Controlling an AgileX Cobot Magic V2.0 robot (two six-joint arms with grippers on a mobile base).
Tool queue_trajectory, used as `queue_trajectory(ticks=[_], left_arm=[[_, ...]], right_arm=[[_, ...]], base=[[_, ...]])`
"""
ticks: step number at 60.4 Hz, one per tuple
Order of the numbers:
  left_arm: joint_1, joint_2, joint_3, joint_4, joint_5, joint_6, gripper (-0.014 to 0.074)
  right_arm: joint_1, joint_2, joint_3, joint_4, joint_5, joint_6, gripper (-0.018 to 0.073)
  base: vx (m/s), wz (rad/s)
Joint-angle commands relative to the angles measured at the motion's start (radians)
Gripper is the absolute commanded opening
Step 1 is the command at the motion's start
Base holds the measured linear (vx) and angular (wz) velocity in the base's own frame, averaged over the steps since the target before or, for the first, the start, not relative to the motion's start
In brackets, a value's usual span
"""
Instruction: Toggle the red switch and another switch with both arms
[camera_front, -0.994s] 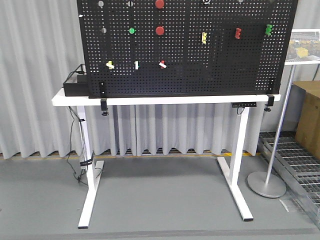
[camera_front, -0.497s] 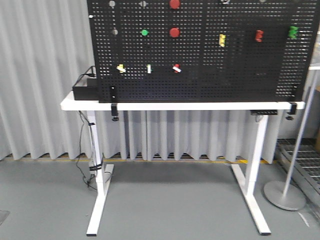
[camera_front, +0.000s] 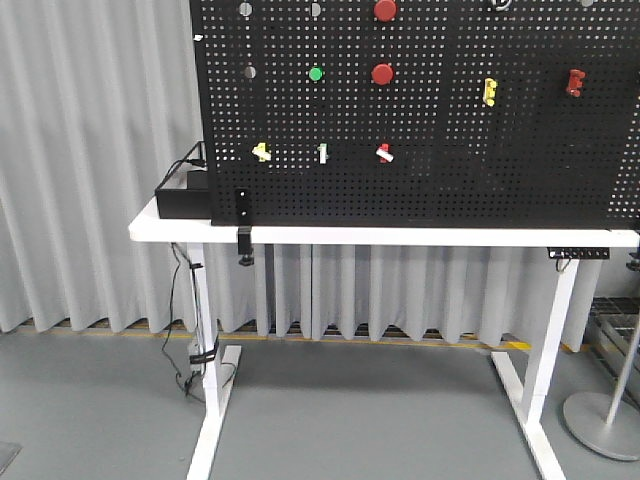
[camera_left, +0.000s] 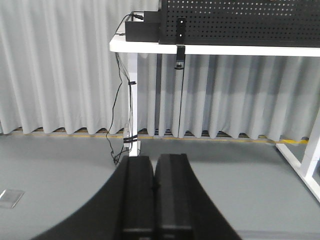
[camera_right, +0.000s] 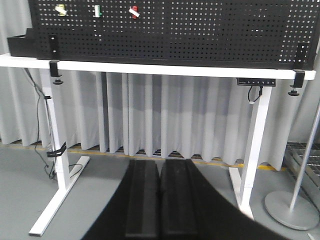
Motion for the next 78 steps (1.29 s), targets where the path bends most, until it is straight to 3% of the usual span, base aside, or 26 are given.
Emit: queue_trajectory(ticks=[1,78], left_arm=[[0.001,-0.005,0.019,-0.008,-0.080,-0.006,0.0002],[0.001,-0.005,0.019,-0.008,-0.080,-0.006,0.0002]], right_arm=[[0.000,-0.011,0.005,-0.001,-0.086,-0.006,-0.0006],[0.000,-0.011,0.005,-0.001,-0.086,-0.006,-0.0006]], base=[[0.30,-0.06],[0.36,-0.02]])
